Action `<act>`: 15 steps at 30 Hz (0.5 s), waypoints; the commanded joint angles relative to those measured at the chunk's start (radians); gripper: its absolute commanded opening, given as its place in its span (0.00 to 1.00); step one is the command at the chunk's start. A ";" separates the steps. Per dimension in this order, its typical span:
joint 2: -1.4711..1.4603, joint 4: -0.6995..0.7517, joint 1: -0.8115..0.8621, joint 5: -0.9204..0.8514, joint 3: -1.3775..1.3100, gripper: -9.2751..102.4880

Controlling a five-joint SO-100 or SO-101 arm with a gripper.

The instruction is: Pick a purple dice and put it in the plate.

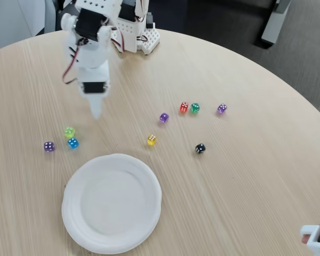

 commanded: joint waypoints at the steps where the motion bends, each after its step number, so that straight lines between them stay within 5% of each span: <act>1: 0.003 -0.008 0.018 0.009 -0.035 0.25; 15: -0.103 -0.008 -0.029 -0.095 -0.035 0.25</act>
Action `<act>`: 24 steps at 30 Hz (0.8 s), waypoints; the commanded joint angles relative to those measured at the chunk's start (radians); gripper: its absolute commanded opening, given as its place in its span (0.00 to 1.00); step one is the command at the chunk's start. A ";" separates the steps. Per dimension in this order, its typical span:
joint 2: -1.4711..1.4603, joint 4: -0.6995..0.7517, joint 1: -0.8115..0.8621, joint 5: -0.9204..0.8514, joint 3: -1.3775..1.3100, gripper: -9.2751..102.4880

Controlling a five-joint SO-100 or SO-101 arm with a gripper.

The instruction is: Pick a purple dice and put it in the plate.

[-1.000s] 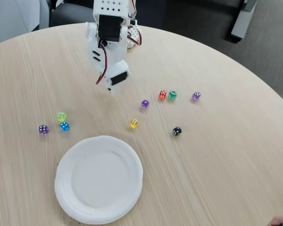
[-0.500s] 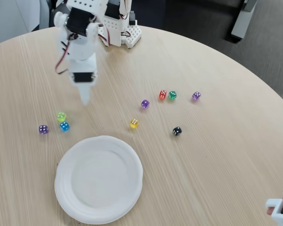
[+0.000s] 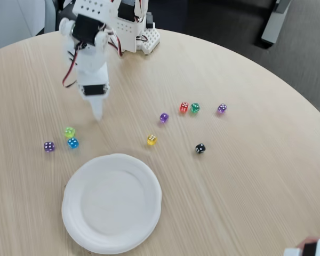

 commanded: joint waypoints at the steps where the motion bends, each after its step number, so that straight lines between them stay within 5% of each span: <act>1: -0.025 -0.008 -0.051 -0.017 -0.034 0.25; 24: -0.017 -0.008 -0.495 0.005 -0.034 0.27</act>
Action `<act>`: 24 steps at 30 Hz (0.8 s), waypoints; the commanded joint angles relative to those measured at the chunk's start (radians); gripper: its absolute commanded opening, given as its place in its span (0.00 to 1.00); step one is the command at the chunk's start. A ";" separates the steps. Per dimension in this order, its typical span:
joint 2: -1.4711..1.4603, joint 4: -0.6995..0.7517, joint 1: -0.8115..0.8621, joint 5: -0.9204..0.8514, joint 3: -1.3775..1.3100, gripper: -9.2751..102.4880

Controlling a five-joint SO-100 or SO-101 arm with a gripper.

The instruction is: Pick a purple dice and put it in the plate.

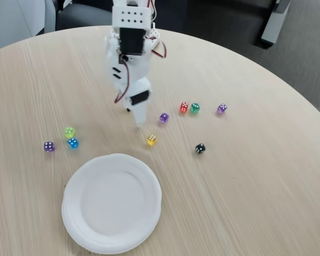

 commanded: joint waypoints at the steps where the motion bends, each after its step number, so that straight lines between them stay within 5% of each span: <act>1: 0.015 -0.008 -0.052 -0.018 -0.017 0.27; 16: 0.017 -0.014 -0.156 -0.121 -0.018 0.28; 24: 0.014 -0.167 -0.156 -0.120 -0.017 0.27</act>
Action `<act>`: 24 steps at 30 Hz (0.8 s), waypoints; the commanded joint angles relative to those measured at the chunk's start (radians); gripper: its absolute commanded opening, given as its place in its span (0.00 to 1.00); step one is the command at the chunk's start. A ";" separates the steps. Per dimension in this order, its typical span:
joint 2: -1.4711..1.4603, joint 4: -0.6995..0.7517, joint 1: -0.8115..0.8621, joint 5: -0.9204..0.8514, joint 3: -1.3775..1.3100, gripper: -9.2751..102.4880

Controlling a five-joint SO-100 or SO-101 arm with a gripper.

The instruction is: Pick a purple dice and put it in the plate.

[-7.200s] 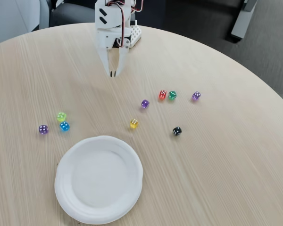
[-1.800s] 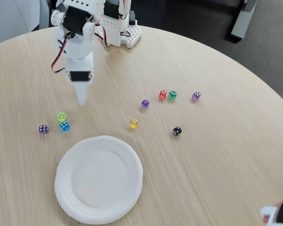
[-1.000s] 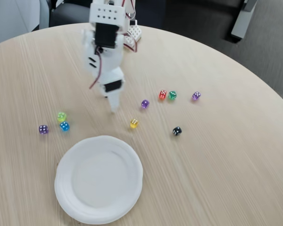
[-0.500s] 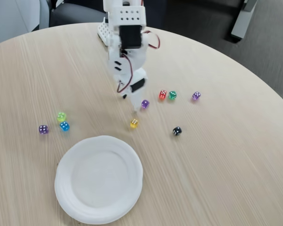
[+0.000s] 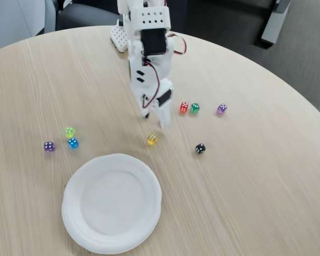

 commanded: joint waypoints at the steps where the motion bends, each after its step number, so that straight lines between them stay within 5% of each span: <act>1: 0.014 -0.041 -0.011 0.009 -0.017 0.27; 24: 0.015 -0.071 0.009 0.101 -0.009 0.28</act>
